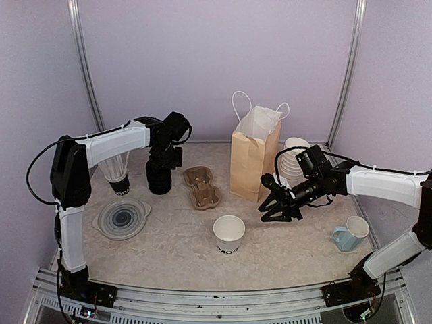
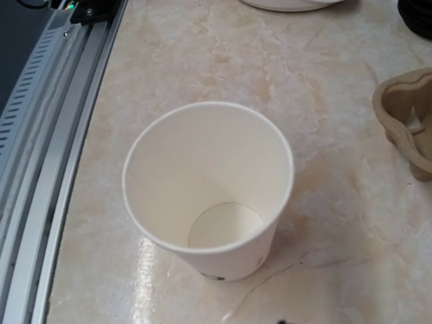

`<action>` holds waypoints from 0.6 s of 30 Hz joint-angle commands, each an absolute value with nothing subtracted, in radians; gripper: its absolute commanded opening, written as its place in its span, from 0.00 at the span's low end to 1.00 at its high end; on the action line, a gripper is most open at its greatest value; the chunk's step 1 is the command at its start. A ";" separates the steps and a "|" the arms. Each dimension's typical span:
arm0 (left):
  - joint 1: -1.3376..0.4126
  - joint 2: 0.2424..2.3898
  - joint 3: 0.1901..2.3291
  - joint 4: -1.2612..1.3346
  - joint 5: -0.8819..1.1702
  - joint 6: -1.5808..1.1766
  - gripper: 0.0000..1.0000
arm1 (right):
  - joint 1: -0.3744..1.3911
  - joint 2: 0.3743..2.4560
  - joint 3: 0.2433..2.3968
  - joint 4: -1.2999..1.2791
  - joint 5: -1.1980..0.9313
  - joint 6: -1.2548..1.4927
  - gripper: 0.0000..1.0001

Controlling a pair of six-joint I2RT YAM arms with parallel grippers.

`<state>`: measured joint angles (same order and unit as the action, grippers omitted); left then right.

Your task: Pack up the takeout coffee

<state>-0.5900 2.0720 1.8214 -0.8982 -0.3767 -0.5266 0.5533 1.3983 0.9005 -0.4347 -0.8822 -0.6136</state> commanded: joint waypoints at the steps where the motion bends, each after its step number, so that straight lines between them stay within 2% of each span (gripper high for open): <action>1: -0.592 2.057 1.859 -0.915 -0.396 -0.517 0.12 | 0.546 1.414 0.895 -0.434 -0.907 -0.628 0.38; 6: -0.592 2.042 1.871 -0.938 -0.400 -0.514 0.08 | 0.547 1.419 0.897 -0.437 -0.910 -0.628 0.38; 11: -0.586 2.042 1.868 -0.941 -0.403 -0.515 0.19 | 0.546 1.420 0.897 -0.438 -0.910 -0.629 0.38; 18: -0.579 2.082 1.890 -0.939 -0.400 -0.514 0.20 | 0.546 1.417 0.894 -0.437 -0.905 -0.630 0.38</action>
